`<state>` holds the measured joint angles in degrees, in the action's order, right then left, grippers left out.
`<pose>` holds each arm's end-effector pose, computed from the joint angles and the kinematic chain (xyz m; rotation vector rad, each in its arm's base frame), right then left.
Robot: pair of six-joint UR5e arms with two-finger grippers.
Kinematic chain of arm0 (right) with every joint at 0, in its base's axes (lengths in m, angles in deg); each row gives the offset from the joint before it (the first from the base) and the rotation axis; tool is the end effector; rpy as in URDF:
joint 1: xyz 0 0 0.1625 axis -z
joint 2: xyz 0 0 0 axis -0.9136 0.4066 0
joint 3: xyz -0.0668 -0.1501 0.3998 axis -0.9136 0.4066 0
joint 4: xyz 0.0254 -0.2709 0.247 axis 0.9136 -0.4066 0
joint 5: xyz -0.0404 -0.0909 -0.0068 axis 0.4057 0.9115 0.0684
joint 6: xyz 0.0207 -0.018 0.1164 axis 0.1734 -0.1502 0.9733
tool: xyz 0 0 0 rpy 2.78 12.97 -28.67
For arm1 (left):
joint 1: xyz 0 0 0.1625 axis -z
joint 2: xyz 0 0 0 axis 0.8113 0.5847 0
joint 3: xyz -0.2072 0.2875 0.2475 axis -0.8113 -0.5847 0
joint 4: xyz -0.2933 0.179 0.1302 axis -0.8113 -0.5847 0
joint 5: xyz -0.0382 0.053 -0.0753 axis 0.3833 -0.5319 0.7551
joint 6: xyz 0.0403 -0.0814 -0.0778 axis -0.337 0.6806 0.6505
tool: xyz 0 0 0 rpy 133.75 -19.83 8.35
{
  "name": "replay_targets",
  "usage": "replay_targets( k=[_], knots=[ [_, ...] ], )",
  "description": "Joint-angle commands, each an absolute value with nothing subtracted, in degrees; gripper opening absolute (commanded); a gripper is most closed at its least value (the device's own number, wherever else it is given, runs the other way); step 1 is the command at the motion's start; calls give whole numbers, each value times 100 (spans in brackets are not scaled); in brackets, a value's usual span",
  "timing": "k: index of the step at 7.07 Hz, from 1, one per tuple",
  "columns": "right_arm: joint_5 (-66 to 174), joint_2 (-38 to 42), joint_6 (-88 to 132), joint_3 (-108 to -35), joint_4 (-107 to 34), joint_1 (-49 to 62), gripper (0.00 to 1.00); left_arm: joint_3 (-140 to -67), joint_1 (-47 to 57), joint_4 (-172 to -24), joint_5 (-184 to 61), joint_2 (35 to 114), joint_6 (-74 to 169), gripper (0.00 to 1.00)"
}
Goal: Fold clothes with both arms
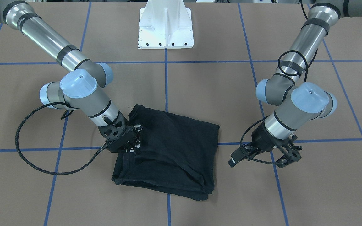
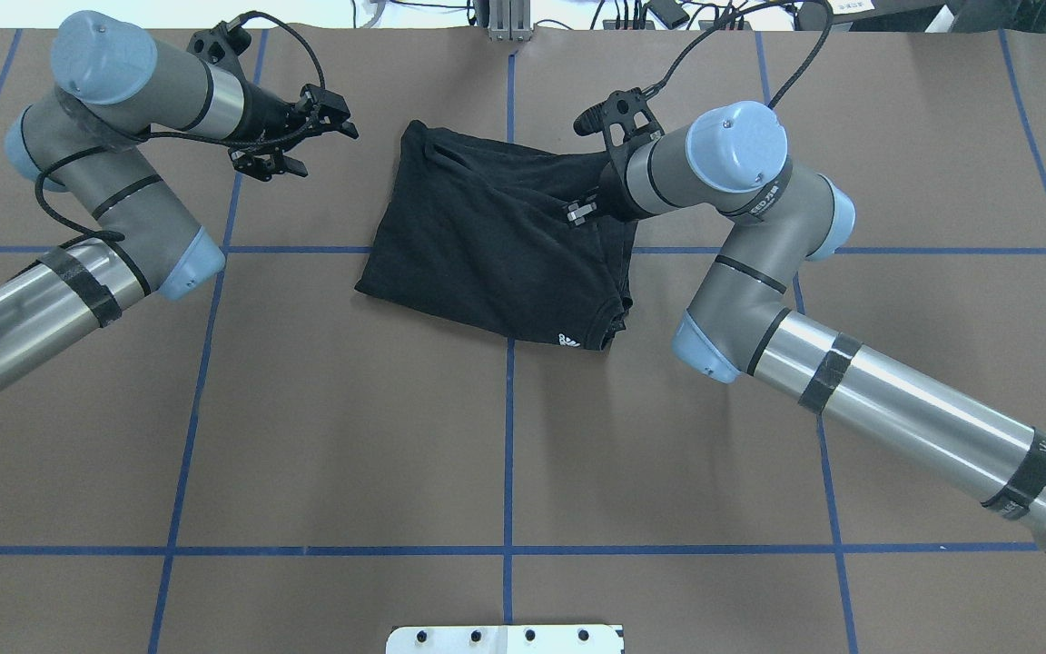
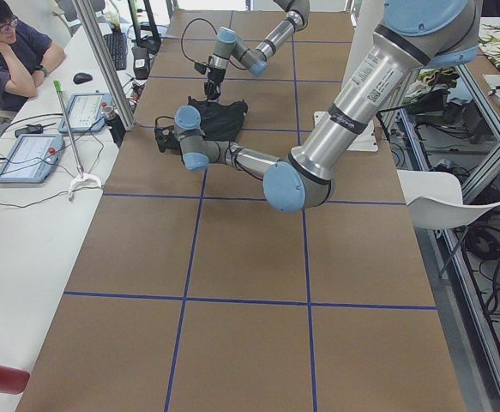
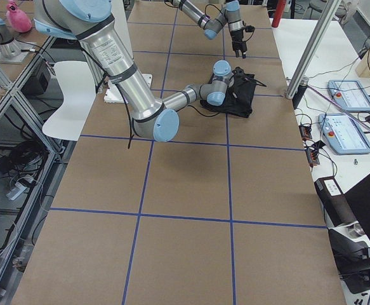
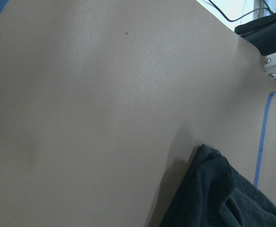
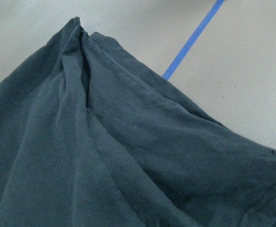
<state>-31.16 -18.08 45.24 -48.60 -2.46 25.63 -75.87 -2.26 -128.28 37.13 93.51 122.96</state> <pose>-0.5044 -0.5543 0.3212 0.6404 -1.0346 -0.3414 0.3961 -0.6256 0.3764 0.0976 1.2599 -0.4758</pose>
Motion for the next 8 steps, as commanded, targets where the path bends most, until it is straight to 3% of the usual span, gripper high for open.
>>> replay_targets(
  k=[1,3,4,8],
  knots=[
    [-3096,-1852,4560,-4855,-236,2628,65,-7587,-219,-12824,3721,9348,12297,100],
    [-2947,-1835,4525,-4768,-227,2637,77,-7595,-219,-12824,3712,9357,12314,100],
    [-2946,-1800,4516,-4759,-209,2654,77,-7595,-219,-12824,3721,9366,12332,100],
    [-2929,-1773,4498,-4759,-209,2813,60,-7595,-219,-12824,3721,9357,12332,100]
  ],
)
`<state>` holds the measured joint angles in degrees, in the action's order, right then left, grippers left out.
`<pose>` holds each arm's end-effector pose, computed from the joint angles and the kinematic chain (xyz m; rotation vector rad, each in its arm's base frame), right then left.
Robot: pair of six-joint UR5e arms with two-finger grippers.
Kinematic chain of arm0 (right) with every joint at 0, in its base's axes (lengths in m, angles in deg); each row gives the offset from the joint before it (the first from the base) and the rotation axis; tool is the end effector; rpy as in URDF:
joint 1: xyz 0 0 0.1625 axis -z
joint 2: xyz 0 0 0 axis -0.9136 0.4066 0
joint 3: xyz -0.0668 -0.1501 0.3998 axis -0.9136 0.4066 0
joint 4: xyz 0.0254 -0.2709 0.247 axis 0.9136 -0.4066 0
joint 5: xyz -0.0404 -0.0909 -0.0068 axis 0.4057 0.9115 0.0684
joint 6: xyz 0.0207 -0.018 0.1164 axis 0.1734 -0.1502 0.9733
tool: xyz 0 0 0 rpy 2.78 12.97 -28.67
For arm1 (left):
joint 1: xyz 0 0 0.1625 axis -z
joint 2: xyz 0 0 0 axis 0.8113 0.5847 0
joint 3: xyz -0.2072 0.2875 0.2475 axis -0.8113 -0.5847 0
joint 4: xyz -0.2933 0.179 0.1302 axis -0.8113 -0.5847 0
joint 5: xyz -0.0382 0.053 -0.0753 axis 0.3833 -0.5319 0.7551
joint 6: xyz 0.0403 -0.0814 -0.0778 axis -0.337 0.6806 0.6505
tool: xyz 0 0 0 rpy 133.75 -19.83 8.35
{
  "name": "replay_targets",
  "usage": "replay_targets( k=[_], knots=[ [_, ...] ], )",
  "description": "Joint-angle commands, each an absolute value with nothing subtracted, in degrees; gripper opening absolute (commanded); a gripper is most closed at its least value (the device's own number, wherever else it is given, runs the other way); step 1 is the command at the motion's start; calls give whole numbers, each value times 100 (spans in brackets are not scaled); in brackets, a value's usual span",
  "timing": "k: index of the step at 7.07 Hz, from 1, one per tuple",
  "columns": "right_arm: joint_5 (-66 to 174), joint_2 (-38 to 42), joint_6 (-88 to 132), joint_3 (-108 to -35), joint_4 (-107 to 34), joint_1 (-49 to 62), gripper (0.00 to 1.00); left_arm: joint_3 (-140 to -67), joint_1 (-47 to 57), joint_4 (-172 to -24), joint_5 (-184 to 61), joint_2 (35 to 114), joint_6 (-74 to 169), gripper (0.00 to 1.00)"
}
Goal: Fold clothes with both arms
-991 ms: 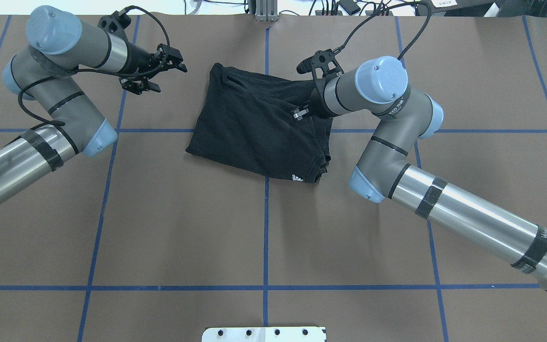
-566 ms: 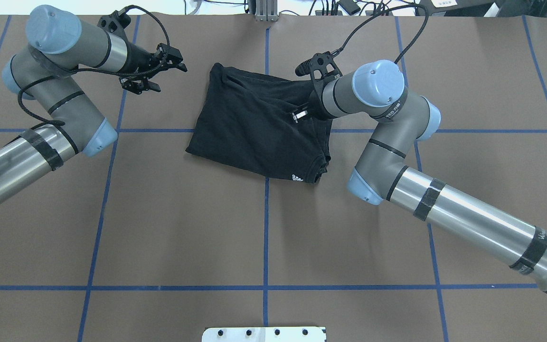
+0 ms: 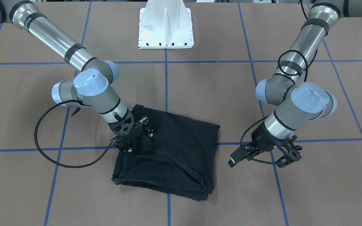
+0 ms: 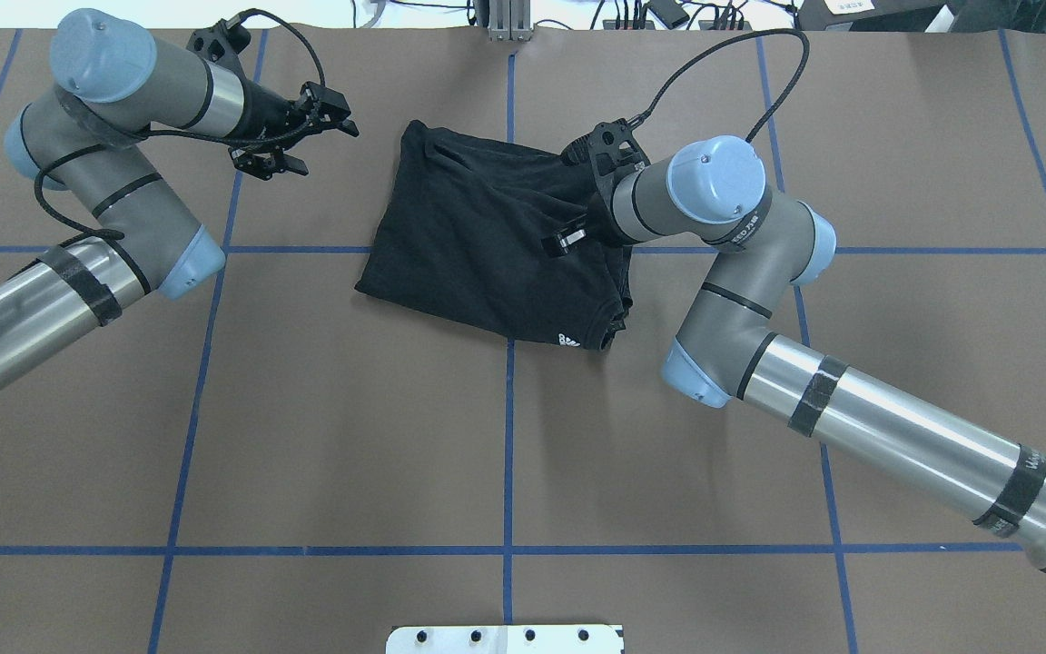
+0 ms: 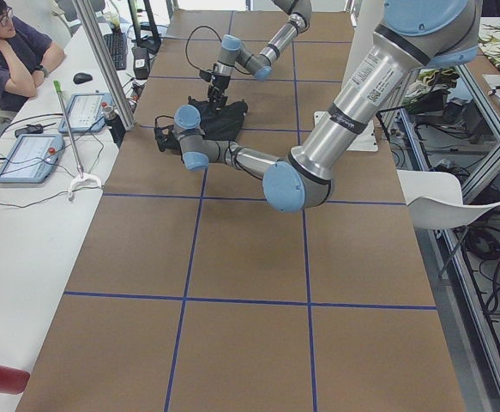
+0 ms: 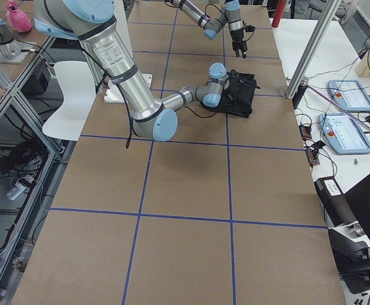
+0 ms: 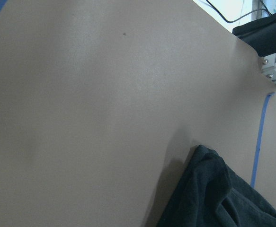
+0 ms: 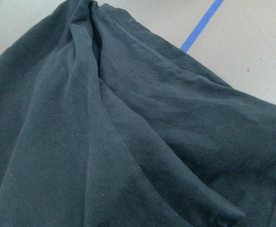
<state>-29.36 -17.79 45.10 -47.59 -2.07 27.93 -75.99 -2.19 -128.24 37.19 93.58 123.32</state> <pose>-0.5263 -0.5382 0.3326 0.6309 -1.0189 -0.3585 0.3954 -0.6260 0.3746 0.0949 1.2629 -0.4804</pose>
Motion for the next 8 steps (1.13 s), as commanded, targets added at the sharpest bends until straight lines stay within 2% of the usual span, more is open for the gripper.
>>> replay_targets(
  k=[1,2,6,7,8],
  knots=[
    [-2920,-1739,4464,-4750,-209,2804,50,-7595,-219,-12824,3721,9357,12332,100],
    [-2920,-1729,4463,-4741,-209,2795,45,-7595,-219,-12824,3712,9357,12332,100],
    [-2885,-1729,4472,-4671,-218,2760,43,-7595,-228,-12833,3712,9348,12341,100],
    [-2859,-1729,4472,-4671,-218,2777,38,-7595,-228,-12833,3712,9348,12341,100],
    [-2858,-1721,4472,-4671,-218,2778,28,-7595,-228,-12833,3712,9348,12341,100]
  ],
)
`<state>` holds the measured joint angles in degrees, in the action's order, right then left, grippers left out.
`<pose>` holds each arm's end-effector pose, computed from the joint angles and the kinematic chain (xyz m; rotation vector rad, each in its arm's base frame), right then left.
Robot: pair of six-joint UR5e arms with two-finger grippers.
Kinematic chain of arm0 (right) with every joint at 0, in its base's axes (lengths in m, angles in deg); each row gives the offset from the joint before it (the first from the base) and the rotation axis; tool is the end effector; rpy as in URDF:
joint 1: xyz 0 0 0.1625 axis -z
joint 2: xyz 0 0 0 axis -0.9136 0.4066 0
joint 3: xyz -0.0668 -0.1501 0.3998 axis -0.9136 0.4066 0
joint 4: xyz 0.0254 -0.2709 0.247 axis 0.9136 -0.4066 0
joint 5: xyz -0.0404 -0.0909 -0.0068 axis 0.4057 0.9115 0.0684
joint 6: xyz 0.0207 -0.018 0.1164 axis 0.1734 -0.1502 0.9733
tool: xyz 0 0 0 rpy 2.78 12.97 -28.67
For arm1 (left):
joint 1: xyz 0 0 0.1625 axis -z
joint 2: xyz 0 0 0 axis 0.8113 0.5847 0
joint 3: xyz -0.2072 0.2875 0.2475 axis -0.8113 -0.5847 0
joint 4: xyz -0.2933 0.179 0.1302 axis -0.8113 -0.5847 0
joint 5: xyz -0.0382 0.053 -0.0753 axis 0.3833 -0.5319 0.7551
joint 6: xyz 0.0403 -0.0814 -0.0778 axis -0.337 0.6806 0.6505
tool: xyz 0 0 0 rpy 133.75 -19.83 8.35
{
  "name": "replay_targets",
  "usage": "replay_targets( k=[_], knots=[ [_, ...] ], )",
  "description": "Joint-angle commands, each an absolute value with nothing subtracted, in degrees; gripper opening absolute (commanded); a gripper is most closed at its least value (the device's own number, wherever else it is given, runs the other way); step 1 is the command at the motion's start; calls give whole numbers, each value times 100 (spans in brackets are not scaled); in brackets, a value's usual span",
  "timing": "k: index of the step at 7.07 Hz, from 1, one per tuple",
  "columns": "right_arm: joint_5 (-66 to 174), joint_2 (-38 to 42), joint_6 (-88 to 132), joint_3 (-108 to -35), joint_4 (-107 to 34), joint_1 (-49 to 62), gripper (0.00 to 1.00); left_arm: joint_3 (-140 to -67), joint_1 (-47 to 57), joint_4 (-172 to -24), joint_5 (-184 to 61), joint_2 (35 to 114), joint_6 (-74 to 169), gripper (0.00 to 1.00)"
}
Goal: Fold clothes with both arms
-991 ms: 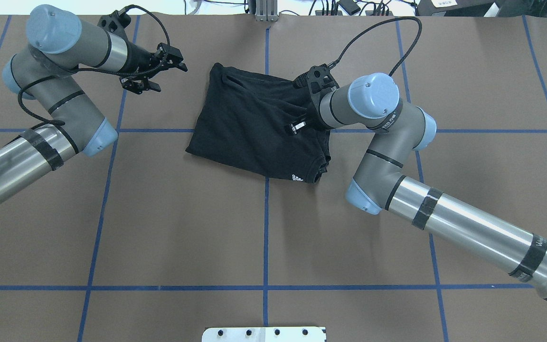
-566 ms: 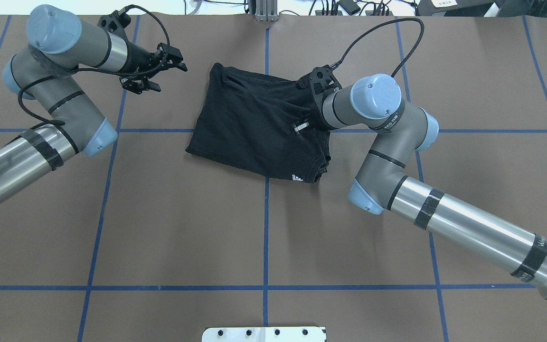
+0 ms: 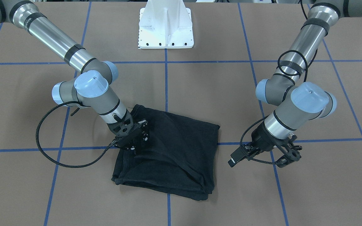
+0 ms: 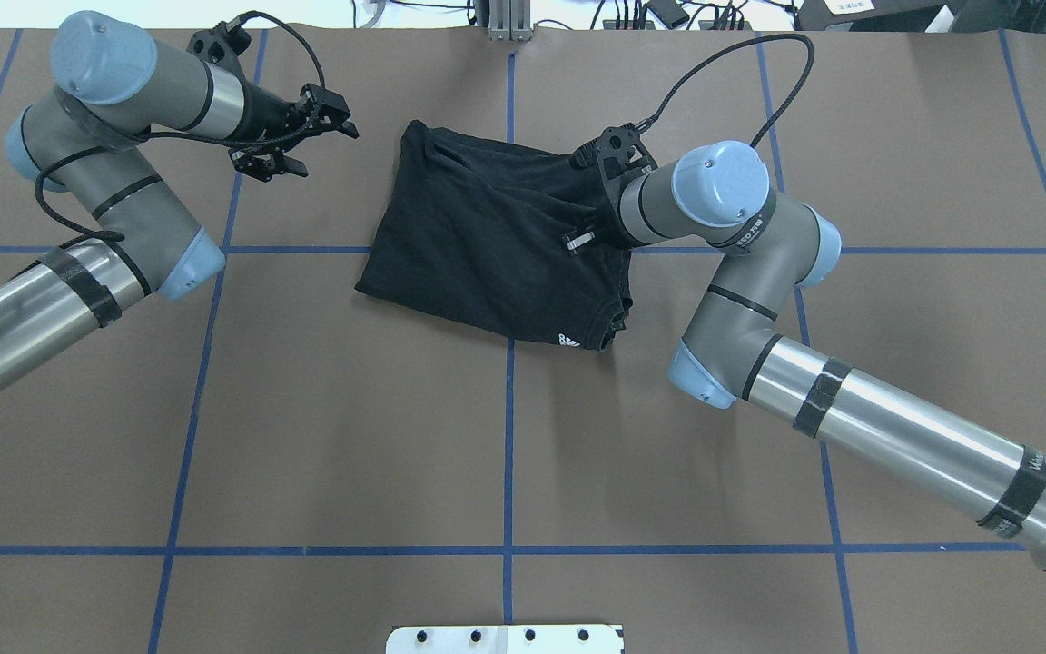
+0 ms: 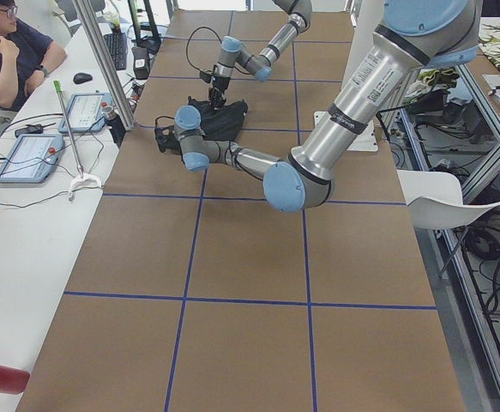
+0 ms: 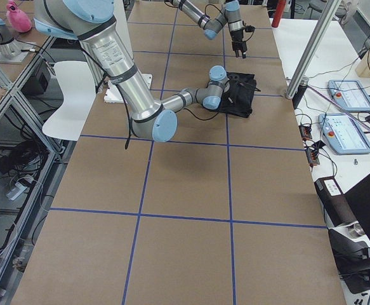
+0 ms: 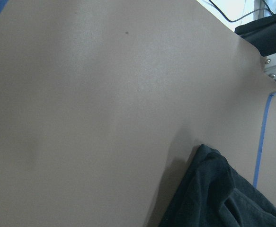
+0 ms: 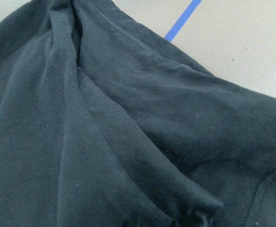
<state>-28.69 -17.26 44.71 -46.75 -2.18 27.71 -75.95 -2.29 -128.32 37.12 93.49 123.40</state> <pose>-0.5242 -0.5419 0.3469 0.6250 -0.9913 -0.3519 0.3963 -0.6252 0.3759 0.0935 1.2620 -0.4813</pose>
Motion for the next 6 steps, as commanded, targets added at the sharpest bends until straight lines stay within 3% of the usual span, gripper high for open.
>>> replay_targets(
  k=[1,2,3,6],
  knots=[
    [-2858,-1712,4472,-4671,-209,2795,22,-7595,-228,-12833,3712,9348,12341,100],
    [-2858,-1712,4489,-4671,-209,2804,14,-7587,-228,-12833,3712,9348,12341,100],
    [-2858,-1712,4498,-4679,-209,2813,0,-7595,-228,-12833,3721,9348,12332,100],
    [-2902,-1738,4542,-4819,-253,2725,0,-7587,-210,-12833,3721,9357,12332,100]
  ],
)
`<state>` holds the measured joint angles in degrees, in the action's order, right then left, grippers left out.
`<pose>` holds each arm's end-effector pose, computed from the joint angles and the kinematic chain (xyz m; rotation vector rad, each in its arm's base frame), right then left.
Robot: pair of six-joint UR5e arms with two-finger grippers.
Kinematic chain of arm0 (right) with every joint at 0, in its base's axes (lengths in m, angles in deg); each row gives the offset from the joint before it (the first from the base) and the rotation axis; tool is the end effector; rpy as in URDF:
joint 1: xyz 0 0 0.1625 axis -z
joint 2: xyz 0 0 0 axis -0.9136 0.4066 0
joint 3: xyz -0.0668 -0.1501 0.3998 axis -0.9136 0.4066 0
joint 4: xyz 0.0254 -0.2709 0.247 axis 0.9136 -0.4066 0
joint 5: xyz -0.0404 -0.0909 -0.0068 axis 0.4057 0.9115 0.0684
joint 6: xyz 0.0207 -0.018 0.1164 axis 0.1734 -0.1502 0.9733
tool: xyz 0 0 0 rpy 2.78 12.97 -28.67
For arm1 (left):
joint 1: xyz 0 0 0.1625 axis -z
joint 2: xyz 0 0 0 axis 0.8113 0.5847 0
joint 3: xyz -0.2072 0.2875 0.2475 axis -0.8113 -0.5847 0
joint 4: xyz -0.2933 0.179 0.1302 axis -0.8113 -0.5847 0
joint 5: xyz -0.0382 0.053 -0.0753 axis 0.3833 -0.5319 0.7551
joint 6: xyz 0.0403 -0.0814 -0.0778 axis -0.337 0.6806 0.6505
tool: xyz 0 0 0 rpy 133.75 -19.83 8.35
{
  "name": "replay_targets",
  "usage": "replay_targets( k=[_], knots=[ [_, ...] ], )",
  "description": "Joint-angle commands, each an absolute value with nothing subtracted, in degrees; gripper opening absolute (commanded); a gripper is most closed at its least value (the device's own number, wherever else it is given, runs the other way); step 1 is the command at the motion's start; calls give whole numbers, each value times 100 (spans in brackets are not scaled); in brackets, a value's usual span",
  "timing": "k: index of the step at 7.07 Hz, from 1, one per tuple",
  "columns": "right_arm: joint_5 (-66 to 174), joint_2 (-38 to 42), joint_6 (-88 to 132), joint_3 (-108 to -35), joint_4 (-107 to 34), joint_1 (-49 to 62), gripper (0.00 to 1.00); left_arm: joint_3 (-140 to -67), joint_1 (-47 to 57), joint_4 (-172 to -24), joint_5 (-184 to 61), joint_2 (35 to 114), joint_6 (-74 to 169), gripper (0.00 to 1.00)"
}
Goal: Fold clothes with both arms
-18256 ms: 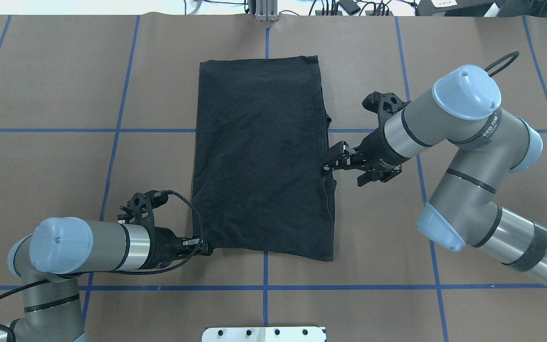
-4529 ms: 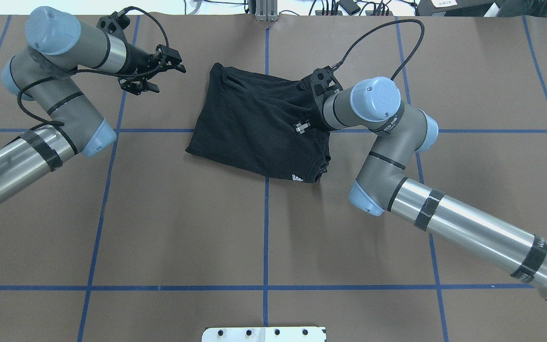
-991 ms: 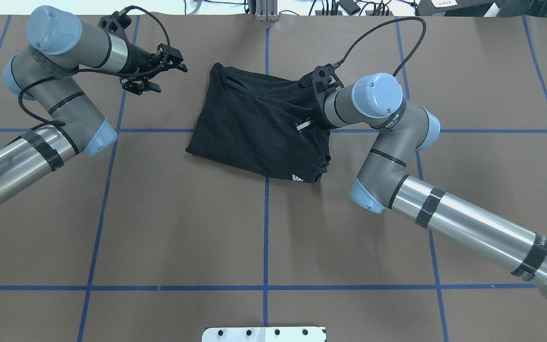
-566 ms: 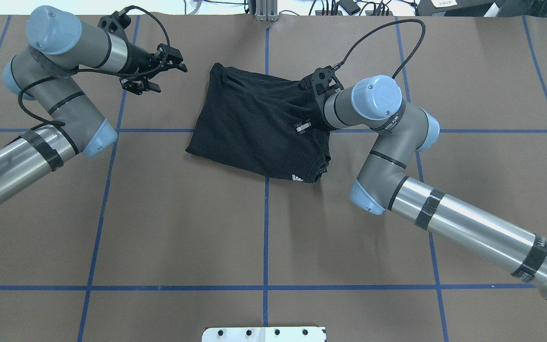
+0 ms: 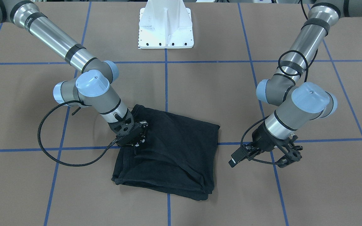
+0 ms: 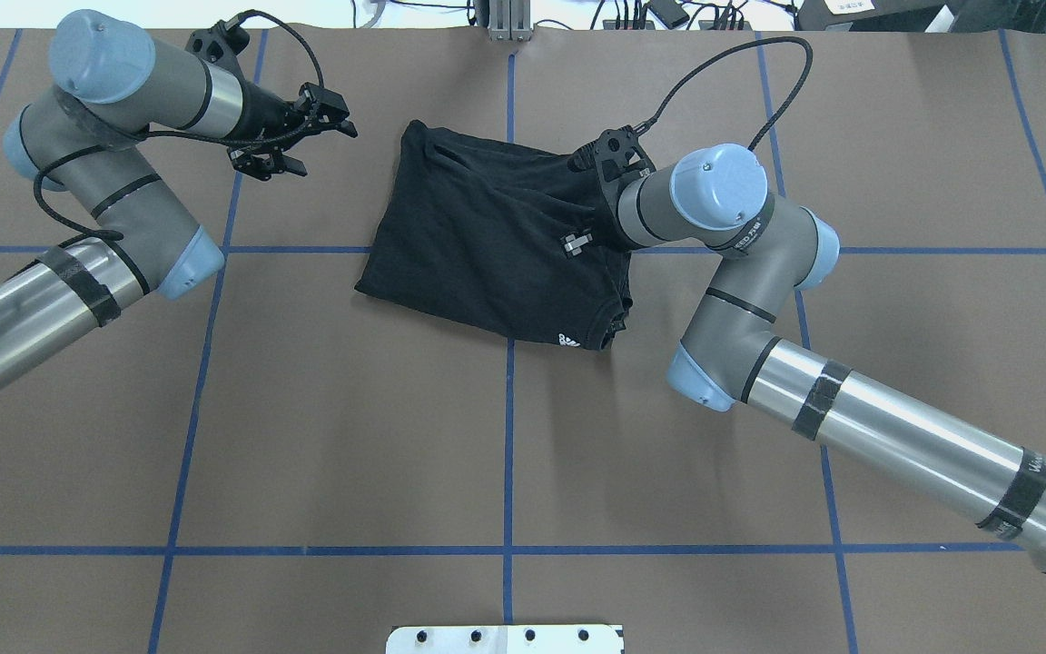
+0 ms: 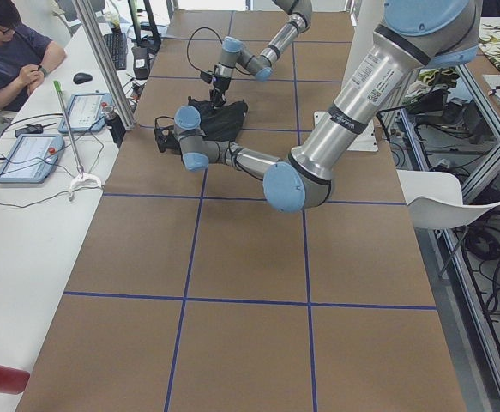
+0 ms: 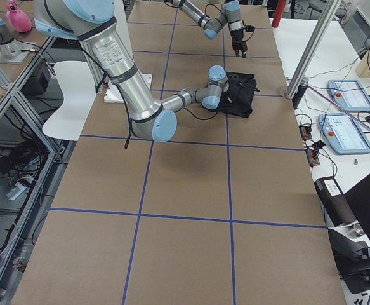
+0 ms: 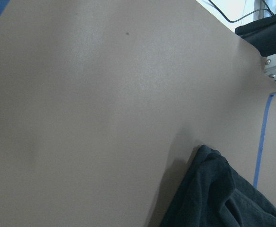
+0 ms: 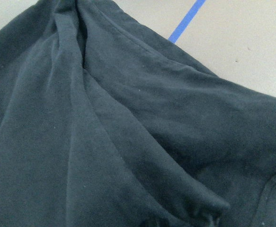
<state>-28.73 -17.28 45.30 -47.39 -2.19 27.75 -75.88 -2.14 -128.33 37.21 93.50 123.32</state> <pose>-0.5234 -0.5405 0.3414 0.6273 -1.0026 -0.3449 0.3948 -0.6262 0.3763 0.0943 1.2616 -0.4817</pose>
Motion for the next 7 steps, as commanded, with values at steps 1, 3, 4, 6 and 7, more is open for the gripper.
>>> replay_targets(
  k=[1,3,4,6,7],
  knots=[
    [-2981,-1721,4542,-4925,-270,2673,0,-7587,-219,-12833,3721,9357,12332,100],
    [-3078,-1721,4542,-4943,-271,2558,0,-7595,-219,-12833,3721,9366,12341,100],
    [-3087,-1721,4542,-4935,-279,2488,0,-7595,-219,-12833,3721,9374,12349,100],
    [-3026,-1721,4542,-4908,-367,2592,0,-7587,-219,-12833,3721,9366,12341,100],
    [-3034,-1721,4499,-4899,-359,2628,44,-7587,-219,-12833,3721,9357,12341,100]
  ],
)
